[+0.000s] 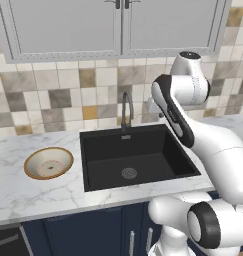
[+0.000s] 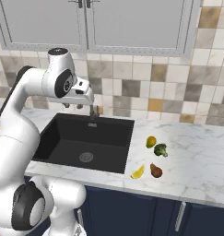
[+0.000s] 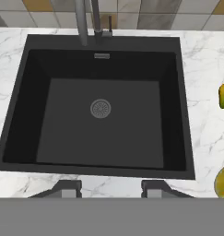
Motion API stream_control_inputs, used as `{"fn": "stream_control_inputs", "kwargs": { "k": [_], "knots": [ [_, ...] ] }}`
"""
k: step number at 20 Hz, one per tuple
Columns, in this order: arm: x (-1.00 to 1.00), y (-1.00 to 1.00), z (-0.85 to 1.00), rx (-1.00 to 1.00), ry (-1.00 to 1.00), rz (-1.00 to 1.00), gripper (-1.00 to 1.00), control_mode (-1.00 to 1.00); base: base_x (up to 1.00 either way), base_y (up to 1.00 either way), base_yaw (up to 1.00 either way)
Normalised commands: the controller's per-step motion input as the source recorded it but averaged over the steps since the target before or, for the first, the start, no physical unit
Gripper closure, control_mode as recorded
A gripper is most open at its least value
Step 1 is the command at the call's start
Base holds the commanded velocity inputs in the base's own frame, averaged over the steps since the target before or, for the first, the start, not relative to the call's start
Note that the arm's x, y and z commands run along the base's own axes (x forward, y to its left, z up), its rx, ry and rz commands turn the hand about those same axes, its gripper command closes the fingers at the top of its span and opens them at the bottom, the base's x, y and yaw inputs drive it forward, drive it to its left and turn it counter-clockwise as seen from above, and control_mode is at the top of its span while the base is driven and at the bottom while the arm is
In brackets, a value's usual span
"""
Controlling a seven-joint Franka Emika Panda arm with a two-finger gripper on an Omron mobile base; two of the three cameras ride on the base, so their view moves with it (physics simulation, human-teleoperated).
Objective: There is a mixed pile of frozen fruits and vegetables on the counter. Locate all the frozen vegetables and place the items in a bowl on the counter. Take all the frozen fruits and defrost them in a running sink.
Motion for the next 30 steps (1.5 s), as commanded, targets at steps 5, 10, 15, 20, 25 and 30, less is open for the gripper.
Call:
{"fn": "stream_control_inputs", "kwargs": {
  "k": [5,10,15,20,25,30],
  "knots": [
    [0.0,-0.28,0.0,0.0,0.0,0.0,-1.0,-1.0,0.0,0.0,0.0],
    [0.0,-0.58,-0.02,0.0,0.0,0.0,-1.0,-1.0,0.0,0.0,0.0],
    [0.0,-0.63,-0.09,0.0,0.0,0.0,-1.0,-1.0,0.0,0.0,0.0],
    [0.0,-0.66,-0.16,0.0,0.0,0.0,-1.0,-1.0,0.0,0.0,0.0],
    [0.0,-0.68,-0.17,0.0,0.0,0.0,-1.0,-1.0,0.0,0.0,0.0],
    [0.0,-0.69,-0.26,0.0,0.0,0.0,-1.0,-1.0,0.0,0.0,0.0]
  ]
}}
